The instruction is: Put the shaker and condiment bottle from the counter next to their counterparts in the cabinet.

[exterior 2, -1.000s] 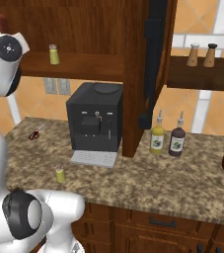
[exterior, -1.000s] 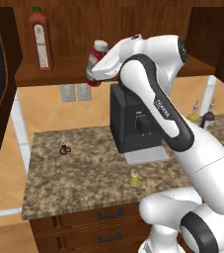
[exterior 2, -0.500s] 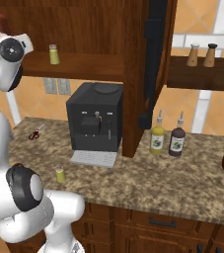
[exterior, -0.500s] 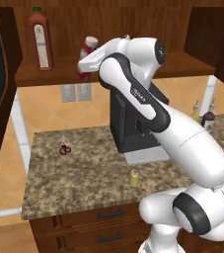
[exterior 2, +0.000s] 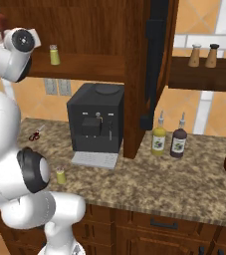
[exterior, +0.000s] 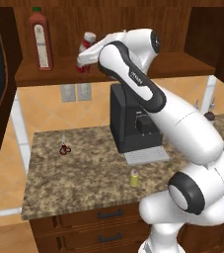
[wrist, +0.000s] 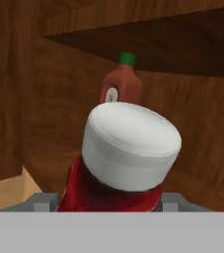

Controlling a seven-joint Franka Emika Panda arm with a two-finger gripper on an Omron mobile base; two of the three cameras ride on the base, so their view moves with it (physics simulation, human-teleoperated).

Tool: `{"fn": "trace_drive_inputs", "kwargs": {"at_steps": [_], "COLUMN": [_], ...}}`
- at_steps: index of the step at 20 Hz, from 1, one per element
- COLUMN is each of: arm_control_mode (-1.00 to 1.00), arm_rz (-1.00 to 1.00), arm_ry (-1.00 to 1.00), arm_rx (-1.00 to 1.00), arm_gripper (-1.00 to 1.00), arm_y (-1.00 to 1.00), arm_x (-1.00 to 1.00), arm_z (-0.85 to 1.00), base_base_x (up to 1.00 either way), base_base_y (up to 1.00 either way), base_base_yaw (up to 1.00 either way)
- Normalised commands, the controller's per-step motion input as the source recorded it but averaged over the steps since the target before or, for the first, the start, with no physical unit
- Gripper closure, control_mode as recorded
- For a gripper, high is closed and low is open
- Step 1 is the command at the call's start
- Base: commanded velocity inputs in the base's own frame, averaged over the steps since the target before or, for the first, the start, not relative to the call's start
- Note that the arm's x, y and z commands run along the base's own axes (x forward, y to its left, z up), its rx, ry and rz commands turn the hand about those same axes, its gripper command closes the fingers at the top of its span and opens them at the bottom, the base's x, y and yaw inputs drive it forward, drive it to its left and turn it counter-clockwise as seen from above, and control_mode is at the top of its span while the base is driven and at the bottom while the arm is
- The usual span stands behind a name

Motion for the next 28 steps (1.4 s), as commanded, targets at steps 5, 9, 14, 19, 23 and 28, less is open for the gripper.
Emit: {"fn": "trace_drive_inputs", "kwargs": {"at_steps": [5, 9, 14, 19, 23, 28], "arm_control_mode": [-1.0, -1.0, -1.0, -1.0, -1.0, -1.0], "arm_rz": [0.02, 0.0, 0.0, 0.0, 0.0, 0.0], "arm_ry": [0.0, -0.01, -0.01, -0.01, -0.01, 0.0], "arm_rx": [0.0, 0.0, 0.0, 0.0, 0.0, 0.0], "arm_gripper": [1.0, 1.0, 1.0, 1.0, 1.0, 1.0], "arm_y": [0.05, 0.4, 0.4, 0.05, 0.15, 0.3], "arm_x": [0.52, 0.15, 0.43, 0.59, 0.36, 0.43], "arm_z": [-0.09, -0.02, -0.13, -0.2, -0.02, 0.0], "base_base_x": [0.0, 0.0, 0.0, 0.0, 0.0, 0.0], "base_base_y": [0.0, 0.0, 0.0, 0.0, 0.0, 0.0], "base_base_yaw": [0.0, 0.0, 0.0, 0.0, 0.0, 0.0]}}
